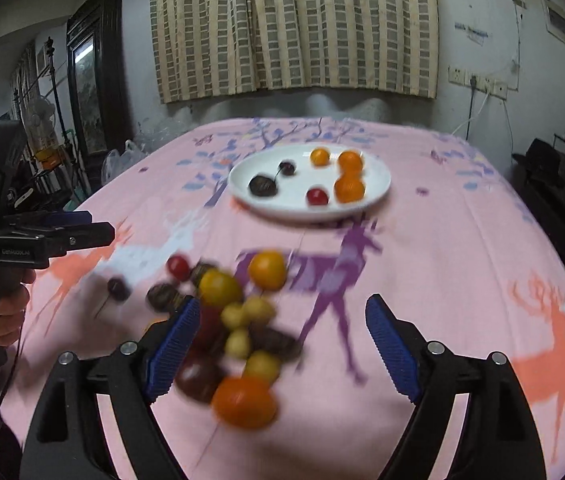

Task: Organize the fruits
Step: 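Move both tools back over the fruit pile, then carry a dark cherry in the left tool while the right tool carries an orange to the plate, then return both tools to the fruit pile, then carry an orange in the left tool while the right tool carries a dark plum to the plate, then grasp a yellow tomato with the right tool while the left tool grasps a red tomato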

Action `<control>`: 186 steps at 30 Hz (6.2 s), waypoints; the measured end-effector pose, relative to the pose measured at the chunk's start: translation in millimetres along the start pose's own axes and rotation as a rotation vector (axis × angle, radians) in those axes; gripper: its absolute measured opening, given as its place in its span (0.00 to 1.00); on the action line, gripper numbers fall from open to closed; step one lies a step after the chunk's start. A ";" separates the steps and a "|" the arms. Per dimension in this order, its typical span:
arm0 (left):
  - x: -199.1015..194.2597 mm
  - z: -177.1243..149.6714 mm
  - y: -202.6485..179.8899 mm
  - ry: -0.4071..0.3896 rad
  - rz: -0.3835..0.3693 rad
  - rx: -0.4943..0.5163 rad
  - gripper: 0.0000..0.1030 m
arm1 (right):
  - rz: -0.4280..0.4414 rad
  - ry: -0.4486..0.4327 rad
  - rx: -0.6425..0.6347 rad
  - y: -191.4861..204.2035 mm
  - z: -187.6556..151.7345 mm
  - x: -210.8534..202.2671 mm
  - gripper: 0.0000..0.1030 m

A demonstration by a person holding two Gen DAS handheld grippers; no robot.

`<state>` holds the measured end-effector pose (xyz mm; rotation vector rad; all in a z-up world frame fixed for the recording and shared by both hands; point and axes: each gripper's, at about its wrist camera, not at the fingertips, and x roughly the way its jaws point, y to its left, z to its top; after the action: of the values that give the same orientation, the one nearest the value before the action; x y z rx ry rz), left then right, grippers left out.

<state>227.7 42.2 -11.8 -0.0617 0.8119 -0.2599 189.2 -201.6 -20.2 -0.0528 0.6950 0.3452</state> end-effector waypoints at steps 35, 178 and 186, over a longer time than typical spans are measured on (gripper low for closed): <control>30.8 -39.2 9.5 0.102 -0.005 0.082 0.58 | 0.285 0.092 0.354 -40.2 -42.5 20.9 0.41; 57.7 89.8 -4.1 -0.030 0.005 -0.079 0.96 | 0.062 0.017 0.027 -23.5 85.5 97.2 0.73; 60.9 34.3 9.0 0.033 0.038 -0.119 0.96 | 0.094 0.152 0.044 -15.0 56.9 114.6 0.61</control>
<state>294.5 34.0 -32.8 -0.1539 0.8601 -0.1765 311.1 -172.8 -50.3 -0.0043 0.8574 0.4193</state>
